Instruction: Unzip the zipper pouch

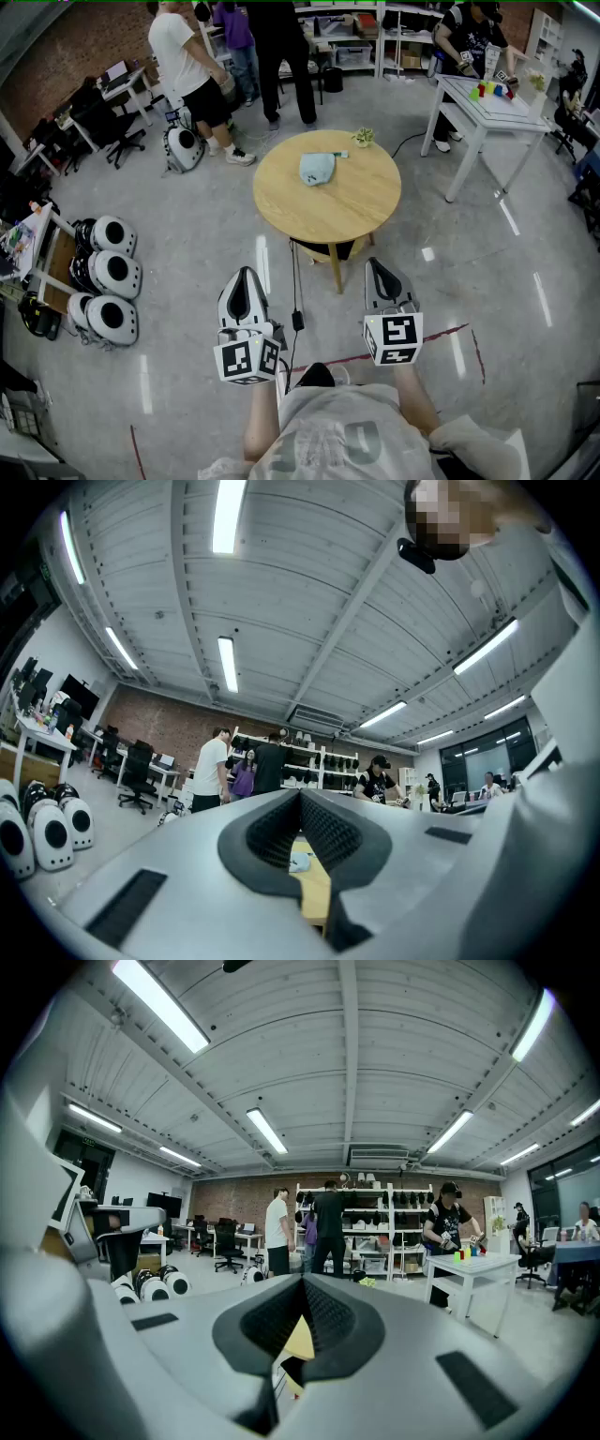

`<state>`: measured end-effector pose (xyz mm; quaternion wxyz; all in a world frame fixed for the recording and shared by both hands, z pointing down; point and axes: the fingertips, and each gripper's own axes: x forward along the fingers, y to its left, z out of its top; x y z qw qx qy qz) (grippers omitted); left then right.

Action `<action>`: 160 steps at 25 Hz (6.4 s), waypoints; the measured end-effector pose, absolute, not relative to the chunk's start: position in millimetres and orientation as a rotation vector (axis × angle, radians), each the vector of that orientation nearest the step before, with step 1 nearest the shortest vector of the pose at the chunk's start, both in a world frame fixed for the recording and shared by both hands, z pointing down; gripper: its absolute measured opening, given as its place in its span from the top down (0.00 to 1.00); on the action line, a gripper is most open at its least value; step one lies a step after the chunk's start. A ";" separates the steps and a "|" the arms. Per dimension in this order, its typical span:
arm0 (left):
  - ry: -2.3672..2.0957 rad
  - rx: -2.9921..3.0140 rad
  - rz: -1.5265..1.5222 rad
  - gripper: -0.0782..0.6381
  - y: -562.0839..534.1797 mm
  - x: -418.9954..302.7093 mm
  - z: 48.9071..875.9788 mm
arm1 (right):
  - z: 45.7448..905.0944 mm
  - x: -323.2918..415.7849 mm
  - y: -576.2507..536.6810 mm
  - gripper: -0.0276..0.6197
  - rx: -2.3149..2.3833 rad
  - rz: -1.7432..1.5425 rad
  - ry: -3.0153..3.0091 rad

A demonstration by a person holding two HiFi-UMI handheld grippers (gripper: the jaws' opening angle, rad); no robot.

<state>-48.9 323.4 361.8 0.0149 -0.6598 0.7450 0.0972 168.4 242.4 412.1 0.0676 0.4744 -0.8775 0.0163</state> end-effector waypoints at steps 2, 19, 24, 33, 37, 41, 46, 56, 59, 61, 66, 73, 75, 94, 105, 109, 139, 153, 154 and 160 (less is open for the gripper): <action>2.314 -2.064 0.341 0.85 316.8 -49.4 361.2 | 413.4 167.3 235.7 0.91 1.430 0.046 -2.648; 2.286 -2.090 0.308 0.85 309.4 -42.1 358.2 | 416.7 166.5 234.8 0.91 1.404 0.160 -2.737; 2.307 -2.082 0.328 0.85 303.4 -48.5 361.1 | 421.2 159.8 231.6 0.91 1.358 0.136 -2.730; 2.247 -2.124 0.411 0.85 252.5 -53.1 351.1 | 409.3 143.9 191.4 0.91 1.327 0.048 -2.735; 2.209 -2.139 0.450 0.85 216.5 -65.1 342.7 | 399.0 136.1 161.8 0.91 1.365 0.003 -2.732; 2.185 -2.153 0.493 0.85 168.7 -81.7 339.8 | 390.4 128.3 119.4 0.91 1.412 -0.045 -2.726; 2.163 -2.180 0.517 0.85 96.9 -113.6 334.4 | 380.0 103.5 52.4 0.91 1.472 -0.061 -2.712; 2.060 -2.287 0.491 0.85 -77.6 -187.2 323.6 | 363.7 17.0 -107.9 0.91 1.552 -0.006 -2.664; 2.020 -2.328 0.473 0.85 -125.5 -201.2 323.9 | 361.8 -2.3 -150.2 0.91 1.580 0.003 -2.635; 2.007 -2.355 0.449 0.85 -149.6 -207.0 327.8 | 363.3 -12.2 -171.5 0.91 1.586 0.011 -2.621; 2.009 -2.401 0.404 0.85 -182.4 -212.3 343.4 | 368.6 -30.1 -200.8 0.91 1.560 -0.018 -2.608; 2.073 -2.437 0.410 0.85 -196.6 -212.2 359.0 | 383.4 -39.5 -219.6 0.91 1.535 0.027 -2.612; 2.088 -2.439 0.410 0.85 -198.3 -212.3 361.0 | 385.2 -43.1 -222.9 0.91 1.514 0.042 -2.622; 2.192 -2.835 0.388 0.58 -286.0 -196.5 465.9 | 416.4 -17.4 -234.7 0.91 1.496 0.133 -2.541; 2.578 -3.283 0.235 0.59 -330.6 -174.2 640.1 | 442.3 9.7 -231.8 0.91 1.529 0.200 -2.429; 2.702 -3.380 0.178 0.59 -333.2 -166.6 674.6 | 450.9 17.5 -229.3 0.91 1.545 0.243 -2.401; 2.610 -3.534 -0.067 0.84 -348.2 -139.2 667.5 | 449.1 22.5 -218.6 0.91 1.489 0.235 -2.441; 2.136 -3.361 0.335 0.84 -382.9 -145.5 472.0 | 372.4 15.0 -245.9 0.91 1.544 -0.003 -2.601; 2.100 -3.332 0.363 0.84 -384.1 -146.5 454.0 | 366.2 14.4 -248.6 0.91 1.550 -0.017 -2.612; 1.898 -3.095 0.470 0.84 -366.2 -147.1 344.7 | 332.8 7.1 -256.2 0.91 1.552 -0.036 -2.697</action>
